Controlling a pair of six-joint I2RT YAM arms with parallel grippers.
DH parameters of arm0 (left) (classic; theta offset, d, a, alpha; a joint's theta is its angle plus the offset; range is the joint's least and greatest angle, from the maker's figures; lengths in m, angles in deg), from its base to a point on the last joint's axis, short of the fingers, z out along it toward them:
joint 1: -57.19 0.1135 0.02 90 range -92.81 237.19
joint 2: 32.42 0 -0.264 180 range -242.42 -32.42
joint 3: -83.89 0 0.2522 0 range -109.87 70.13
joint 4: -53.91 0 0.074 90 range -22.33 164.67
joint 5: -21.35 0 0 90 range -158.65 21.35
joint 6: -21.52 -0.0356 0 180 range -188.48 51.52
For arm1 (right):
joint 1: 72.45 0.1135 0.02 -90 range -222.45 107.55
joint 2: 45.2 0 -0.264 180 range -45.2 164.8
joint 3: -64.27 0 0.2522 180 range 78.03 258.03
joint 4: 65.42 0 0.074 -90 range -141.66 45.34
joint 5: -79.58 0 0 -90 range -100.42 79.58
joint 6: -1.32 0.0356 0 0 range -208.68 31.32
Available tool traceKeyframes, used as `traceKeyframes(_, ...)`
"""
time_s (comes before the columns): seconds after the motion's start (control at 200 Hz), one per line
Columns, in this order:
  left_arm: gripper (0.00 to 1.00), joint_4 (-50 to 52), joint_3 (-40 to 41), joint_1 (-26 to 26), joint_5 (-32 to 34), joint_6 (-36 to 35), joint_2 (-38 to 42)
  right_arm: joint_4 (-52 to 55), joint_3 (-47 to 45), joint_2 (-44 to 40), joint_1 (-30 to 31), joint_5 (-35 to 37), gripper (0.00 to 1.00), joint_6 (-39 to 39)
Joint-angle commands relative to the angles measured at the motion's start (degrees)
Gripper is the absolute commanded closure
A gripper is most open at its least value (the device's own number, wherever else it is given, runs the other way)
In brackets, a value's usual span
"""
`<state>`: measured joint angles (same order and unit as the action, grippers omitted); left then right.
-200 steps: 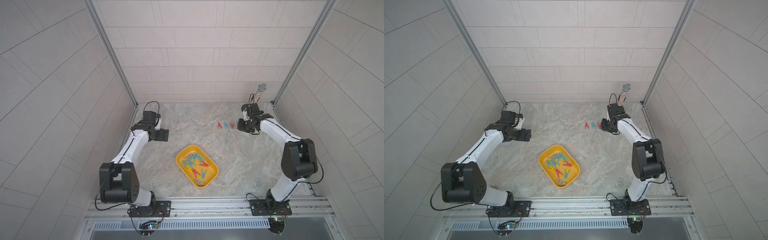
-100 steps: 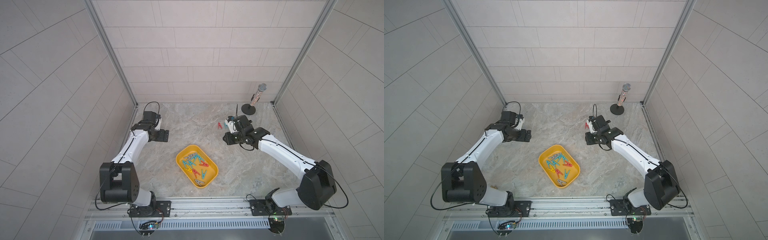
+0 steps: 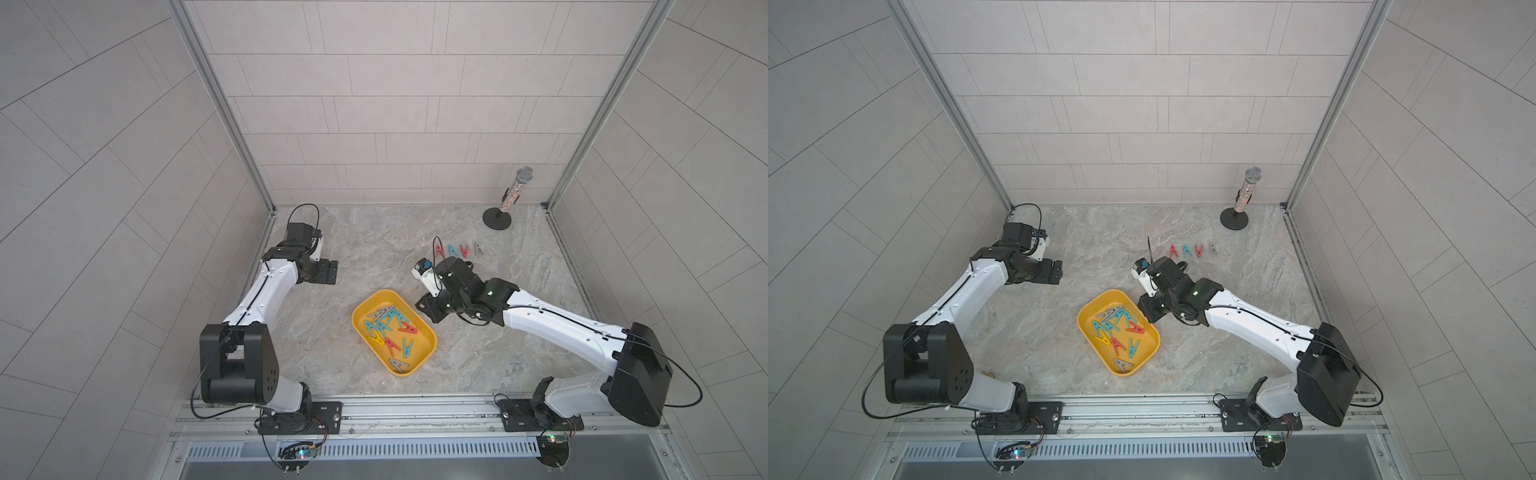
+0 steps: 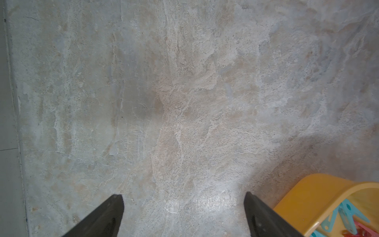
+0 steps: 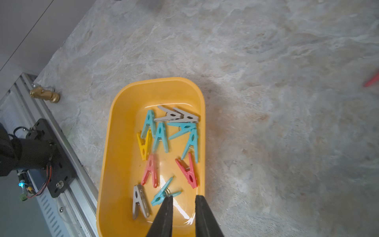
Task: Take the clothespins out of the storage box
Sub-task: Pick up the clothespin from the storage box.
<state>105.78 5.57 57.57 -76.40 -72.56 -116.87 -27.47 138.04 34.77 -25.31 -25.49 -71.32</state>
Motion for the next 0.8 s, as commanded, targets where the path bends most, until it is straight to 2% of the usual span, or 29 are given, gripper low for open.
traceKeyframes(0.0,0.0,1.06,-0.31,0.43,0.75,-0.41,-0.28,0.16,0.87,2.06,2.82,1.61,0.77,-2.52)
traceKeyframes(0.335,0.0,1.13,-0.35,1.23,1.22,-0.05,-0.07,2.84,4.8,10.95,10.26,5.06,0.75,-5.19)
traceKeyframes(0.435,0.0,1.17,-0.37,1.36,1.17,0.0,-0.05,3.7,5.0,13.12,11.04,6.08,0.72,-5.04)
traceKeyframes(0.796,0.0,1.01,-0.33,1.36,0.67,-0.05,-0.01,5.56,4.71,19.14,12.02,9.47,0.72,1.08)
